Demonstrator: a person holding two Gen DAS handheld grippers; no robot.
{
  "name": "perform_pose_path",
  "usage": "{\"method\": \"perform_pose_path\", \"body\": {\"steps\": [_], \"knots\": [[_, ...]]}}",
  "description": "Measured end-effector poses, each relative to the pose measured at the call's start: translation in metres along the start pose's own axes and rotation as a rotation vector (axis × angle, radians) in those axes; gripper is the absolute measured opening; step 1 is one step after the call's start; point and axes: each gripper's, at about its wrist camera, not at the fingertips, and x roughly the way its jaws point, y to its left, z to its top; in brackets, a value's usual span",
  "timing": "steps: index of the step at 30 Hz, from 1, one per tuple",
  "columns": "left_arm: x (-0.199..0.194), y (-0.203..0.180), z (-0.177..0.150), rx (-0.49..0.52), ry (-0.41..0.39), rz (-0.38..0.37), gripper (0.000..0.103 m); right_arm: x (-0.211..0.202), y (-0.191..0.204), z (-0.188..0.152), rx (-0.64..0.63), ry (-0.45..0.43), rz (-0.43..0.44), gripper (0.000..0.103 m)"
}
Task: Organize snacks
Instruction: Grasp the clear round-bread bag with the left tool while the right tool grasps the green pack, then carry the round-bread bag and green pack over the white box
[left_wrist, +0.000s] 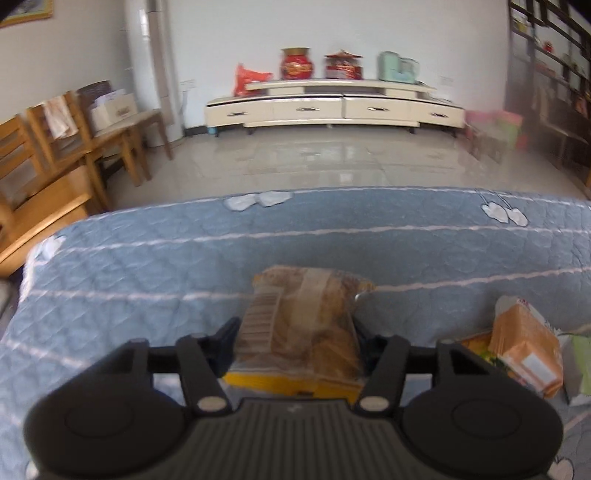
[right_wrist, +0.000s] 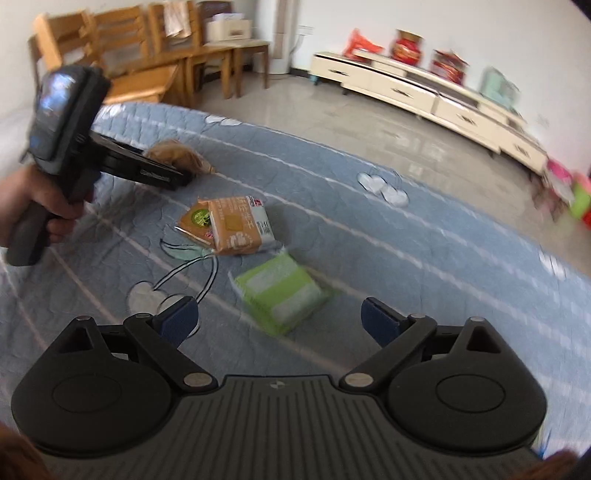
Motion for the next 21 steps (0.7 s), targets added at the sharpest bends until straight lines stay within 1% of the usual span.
{"method": "perform_pose_path", "body": {"steps": [2,5,8,9,10,11,12,15,16,19,21], "knots": [[-0.012,0.008,-0.007,-0.031,0.002,0.011,0.057,0.014,-0.004,0.007,-0.048,0.025,0.031,0.103],[-0.036,0.020,-0.018,-0.055,-0.012,0.030,0.057,0.038,-0.006,0.016,-0.081,0.076,0.064,0.103],[-0.066,0.023,-0.028,-0.037,-0.034,0.048,0.057,0.059,-0.004,0.022,-0.109,0.107,0.073,0.103],[-0.075,0.023,-0.030,-0.029,-0.044,0.055,0.057,0.061,-0.008,0.021,-0.099,0.104,0.083,0.102],[-0.085,0.021,-0.033,-0.022,-0.051,0.058,0.057,0.061,-0.009,0.021,-0.064,0.094,0.099,0.087],[-0.093,0.020,-0.036,-0.020,-0.061,0.062,0.057,0.059,-0.012,0.020,-0.015,0.091,0.136,0.073],[-0.100,0.018,-0.038,-0.023,-0.069,0.064,0.057,0.057,-0.011,0.021,0.010,0.090,0.126,0.071],[-0.122,0.009,-0.046,-0.039,-0.093,0.065,0.057,0.047,0.008,0.014,-0.050,0.095,0.074,0.068],[-0.129,0.006,-0.049,-0.044,-0.100,0.071,0.057,0.041,0.014,0.011,-0.052,0.096,0.063,0.068],[-0.149,-0.007,-0.058,-0.060,-0.105,0.068,0.057,0.012,0.026,0.002,-0.009,0.058,0.064,0.067],[-0.164,-0.019,-0.063,-0.056,-0.112,0.082,0.057,-0.016,0.034,-0.009,0.005,0.019,0.063,0.067]]}}
